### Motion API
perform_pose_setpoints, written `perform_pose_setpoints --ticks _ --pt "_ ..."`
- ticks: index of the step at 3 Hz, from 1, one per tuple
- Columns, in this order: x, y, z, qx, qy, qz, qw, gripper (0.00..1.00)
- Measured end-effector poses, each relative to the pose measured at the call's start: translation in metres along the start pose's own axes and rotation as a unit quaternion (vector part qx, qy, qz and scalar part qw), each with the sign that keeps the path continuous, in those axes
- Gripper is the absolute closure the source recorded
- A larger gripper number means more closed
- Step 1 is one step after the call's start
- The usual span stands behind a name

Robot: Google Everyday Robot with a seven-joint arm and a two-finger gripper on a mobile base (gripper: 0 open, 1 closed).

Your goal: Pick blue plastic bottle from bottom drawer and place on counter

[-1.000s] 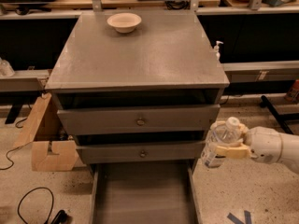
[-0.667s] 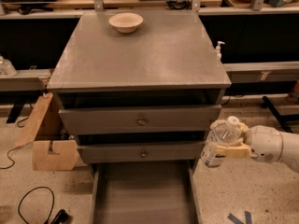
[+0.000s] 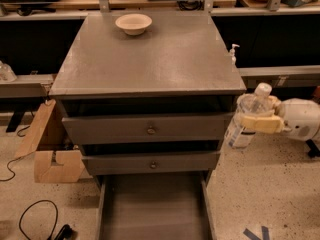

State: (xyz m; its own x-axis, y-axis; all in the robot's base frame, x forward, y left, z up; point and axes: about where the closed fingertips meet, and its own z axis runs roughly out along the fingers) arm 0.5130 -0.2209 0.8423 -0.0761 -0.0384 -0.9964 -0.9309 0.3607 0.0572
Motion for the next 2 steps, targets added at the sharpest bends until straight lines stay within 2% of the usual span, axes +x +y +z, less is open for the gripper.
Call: perform_pose_setpoints --ticks 1,2 --pt "-0.062 -0.044 0.000 0.031 -0.008 0.019 0.9993 1.00" --pt "-0.117 -0.095 0.012 0.067 -0.033 0.019 0.9970 1.00"
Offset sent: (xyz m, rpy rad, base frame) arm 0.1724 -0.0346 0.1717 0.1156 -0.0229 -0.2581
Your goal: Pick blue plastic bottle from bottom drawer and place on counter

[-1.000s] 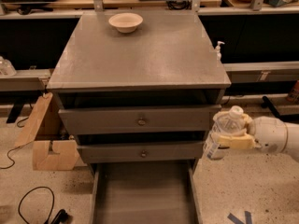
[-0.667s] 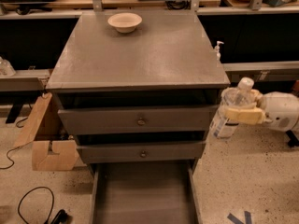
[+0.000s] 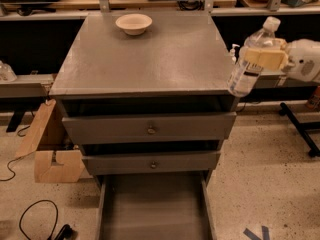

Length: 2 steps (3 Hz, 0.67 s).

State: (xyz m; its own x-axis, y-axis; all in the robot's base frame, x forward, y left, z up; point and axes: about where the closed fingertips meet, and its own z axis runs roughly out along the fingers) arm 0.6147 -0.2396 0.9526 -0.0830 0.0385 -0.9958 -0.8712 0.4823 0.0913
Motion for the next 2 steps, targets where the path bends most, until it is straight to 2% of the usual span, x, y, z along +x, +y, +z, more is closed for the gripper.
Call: perform_pose_setpoints --ticks 1,2 --pt "-0.034 -0.040 0.027 0.033 -0.022 -0.009 0.9992 1.00" --pt "-0.040 -0.075 0.059 0.066 -0.014 -0.021 0.9975 1.00"
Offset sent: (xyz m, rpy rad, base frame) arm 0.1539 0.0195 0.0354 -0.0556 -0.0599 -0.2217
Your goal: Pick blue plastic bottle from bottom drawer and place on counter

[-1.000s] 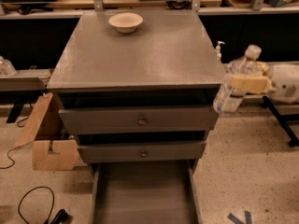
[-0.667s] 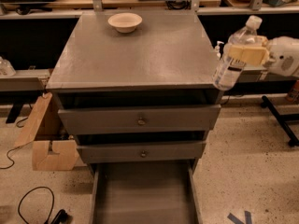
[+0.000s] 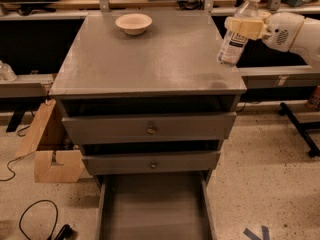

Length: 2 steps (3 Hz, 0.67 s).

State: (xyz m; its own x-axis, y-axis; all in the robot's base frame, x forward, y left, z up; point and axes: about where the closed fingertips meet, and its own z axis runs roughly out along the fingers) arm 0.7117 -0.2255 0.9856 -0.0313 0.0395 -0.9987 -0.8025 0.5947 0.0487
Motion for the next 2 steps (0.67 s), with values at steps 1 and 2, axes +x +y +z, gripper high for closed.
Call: perform_pose_setpoints --ticks 1,2 --pt "0.017 -0.022 0.026 0.019 0.020 -0.016 0.9995 1.00" --pt "0.046 -0.035 0.044 0.027 0.040 -0.025 0.9985 1.00"
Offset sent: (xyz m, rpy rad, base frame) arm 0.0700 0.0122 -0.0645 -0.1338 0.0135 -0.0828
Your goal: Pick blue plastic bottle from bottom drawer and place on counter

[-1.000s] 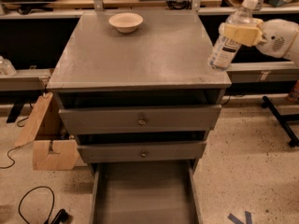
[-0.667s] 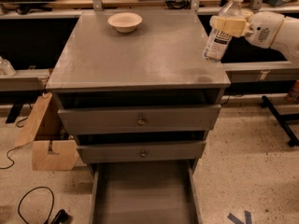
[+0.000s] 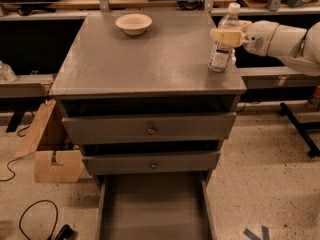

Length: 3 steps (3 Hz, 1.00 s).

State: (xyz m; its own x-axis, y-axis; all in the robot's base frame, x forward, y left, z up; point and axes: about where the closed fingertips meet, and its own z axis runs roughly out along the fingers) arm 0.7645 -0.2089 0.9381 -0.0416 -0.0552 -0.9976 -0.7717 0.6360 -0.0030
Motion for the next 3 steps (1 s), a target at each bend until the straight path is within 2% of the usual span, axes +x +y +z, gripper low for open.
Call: perform_pose_setpoints --ticks 1,2,3 --pt "0.0160 0.0009 0.0087 -0.004 0.009 -0.002 1.0000 1.00" --pt "0.0083 0.0009 0.0082 -0.004 0.009 -0.002 1.0000 0.82" --pt "0.0070 0.0009 0.0081 -0.004 0.009 -0.002 1.0000 0.59"
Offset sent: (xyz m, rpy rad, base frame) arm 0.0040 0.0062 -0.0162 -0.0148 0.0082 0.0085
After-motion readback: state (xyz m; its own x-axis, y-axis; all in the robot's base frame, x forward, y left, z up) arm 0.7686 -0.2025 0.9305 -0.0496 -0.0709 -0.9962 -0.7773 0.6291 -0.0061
